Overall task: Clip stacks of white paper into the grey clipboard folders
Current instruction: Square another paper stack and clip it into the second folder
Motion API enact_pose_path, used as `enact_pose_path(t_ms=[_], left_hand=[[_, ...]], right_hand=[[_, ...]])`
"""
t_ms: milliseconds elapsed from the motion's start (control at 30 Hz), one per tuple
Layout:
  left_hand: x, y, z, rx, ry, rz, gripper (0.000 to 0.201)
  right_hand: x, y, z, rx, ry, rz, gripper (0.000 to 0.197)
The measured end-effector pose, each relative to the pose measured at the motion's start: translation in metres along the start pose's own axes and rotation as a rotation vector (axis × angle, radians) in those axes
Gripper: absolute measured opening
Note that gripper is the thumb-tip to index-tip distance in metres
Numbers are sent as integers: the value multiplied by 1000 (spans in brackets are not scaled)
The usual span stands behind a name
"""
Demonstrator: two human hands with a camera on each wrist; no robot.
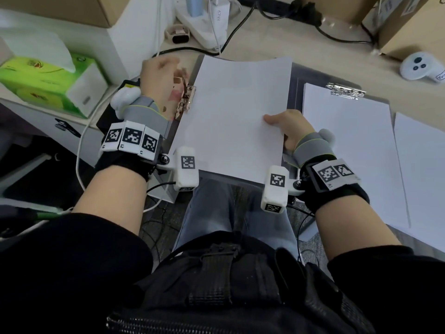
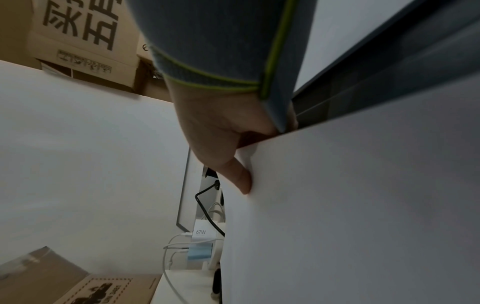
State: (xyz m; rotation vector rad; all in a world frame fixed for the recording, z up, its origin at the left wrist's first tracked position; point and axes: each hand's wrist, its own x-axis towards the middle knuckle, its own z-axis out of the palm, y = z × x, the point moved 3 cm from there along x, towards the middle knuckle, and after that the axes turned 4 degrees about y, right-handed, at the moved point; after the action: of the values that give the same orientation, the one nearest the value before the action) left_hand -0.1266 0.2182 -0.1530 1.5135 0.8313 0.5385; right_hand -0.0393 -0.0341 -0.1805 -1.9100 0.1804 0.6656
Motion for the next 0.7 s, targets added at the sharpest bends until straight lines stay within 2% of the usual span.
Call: enact_pose_path(t_ms=[133,233,300,367,533,600,667,700], left_hand=[[-10,-6,-13,-6,-21,-24,13],[-14,-11,-20,77,-12,-49,14],[-16,-16,-23,129,1,-71,16],[-17,-19,-24,189,-14,-117,24],[-23,-18,-20,250,-89,-246,50],[-24,-15,-19,267,-95,-260,48],[-27,-13,-16,256,-118,-270,37],[-29,-13,-14,238,-133,-264,30]], right_hand=[[-2,-2,0,-29,33,-32,14],[-1,-1,0,-44,48,-44,32],[0,-1,1,-56,53,-53,30],[-2,-3,2,-63,59,-44,19],[-7,-3,4,-48,80,-71,27],[-6,-1,4,-36,86,-83,30],[-7,-1,4,-21,91,-84,38],[-8,-2,4,-30,91,-88,33]])
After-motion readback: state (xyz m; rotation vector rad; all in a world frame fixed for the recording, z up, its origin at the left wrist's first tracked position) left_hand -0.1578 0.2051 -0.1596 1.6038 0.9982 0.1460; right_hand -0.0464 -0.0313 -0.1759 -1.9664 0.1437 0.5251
